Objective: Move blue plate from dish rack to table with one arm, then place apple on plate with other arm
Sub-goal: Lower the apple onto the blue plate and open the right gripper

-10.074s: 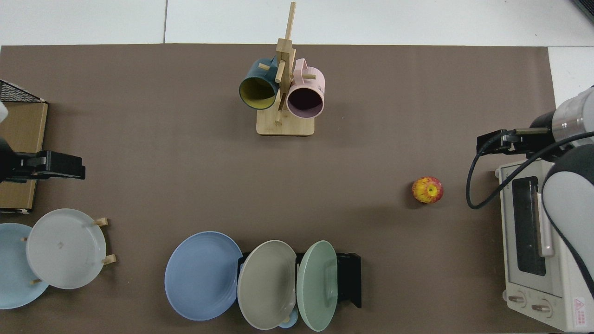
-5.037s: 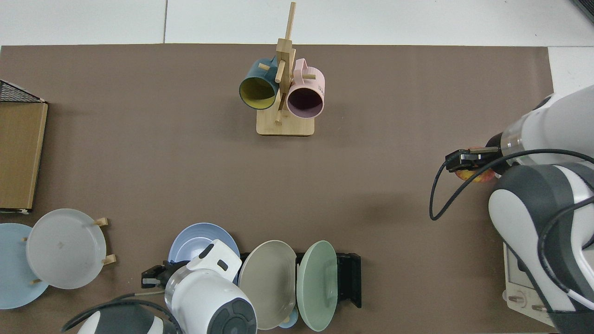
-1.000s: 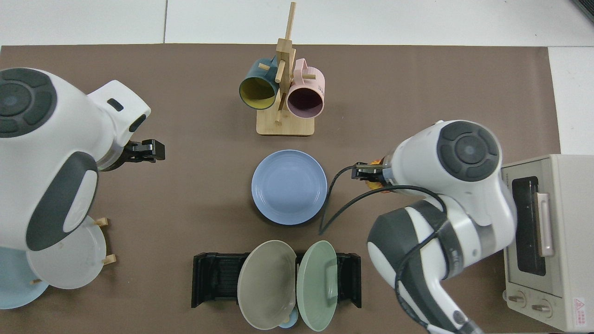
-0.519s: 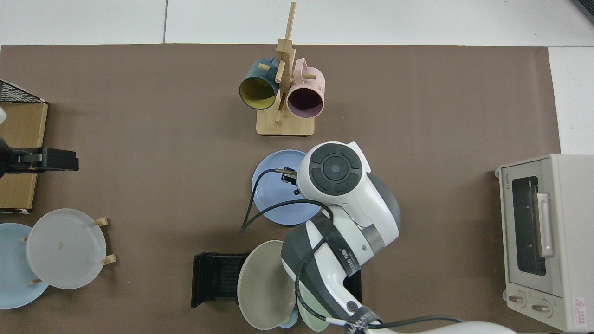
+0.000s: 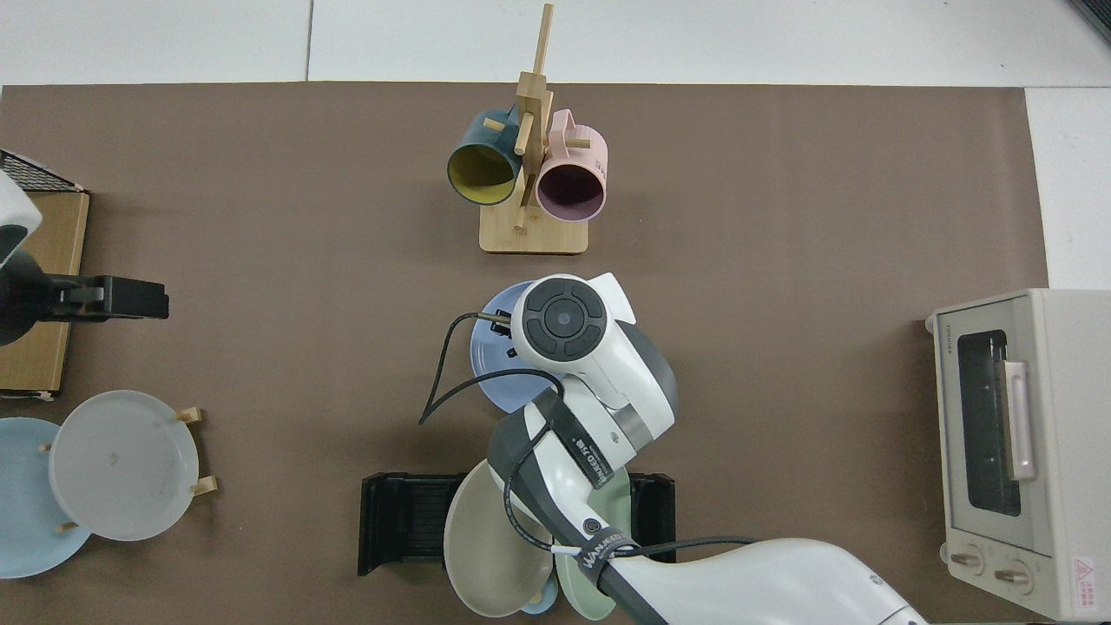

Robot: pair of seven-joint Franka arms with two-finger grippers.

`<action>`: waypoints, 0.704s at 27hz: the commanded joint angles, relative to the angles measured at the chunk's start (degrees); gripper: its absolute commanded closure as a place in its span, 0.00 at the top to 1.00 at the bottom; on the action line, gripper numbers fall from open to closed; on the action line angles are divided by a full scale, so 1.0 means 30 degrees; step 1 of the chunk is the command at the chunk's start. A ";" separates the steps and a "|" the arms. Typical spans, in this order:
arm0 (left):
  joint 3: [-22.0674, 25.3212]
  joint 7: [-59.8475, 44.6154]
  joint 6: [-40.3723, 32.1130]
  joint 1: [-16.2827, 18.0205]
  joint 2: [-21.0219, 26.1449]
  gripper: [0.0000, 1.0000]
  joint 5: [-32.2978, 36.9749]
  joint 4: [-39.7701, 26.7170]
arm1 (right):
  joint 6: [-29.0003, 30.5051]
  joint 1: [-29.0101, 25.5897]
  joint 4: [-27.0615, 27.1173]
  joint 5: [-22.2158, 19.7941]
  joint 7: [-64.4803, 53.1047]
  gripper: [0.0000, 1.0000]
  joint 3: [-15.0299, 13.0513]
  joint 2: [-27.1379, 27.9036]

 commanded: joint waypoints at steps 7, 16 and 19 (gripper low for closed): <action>0.0096 -0.0013 0.0328 -0.0188 -0.0042 1.00 -0.0265 -0.0251 | -0.0021 0.0294 -0.0210 0.0291 0.0147 1.00 -0.0076 0.0114; 0.0067 -0.0100 0.0386 -0.0188 -0.0013 1.00 -0.0323 -0.0309 | -0.1748 -0.0553 -0.0064 0.0408 -0.2047 1.00 -0.0223 -0.2402; 0.0067 -0.0276 0.0183 -0.0188 -0.0042 1.00 -0.0324 -0.0339 | -0.2509 -0.1518 -0.0064 0.0350 -0.3423 1.00 -0.0193 -0.3633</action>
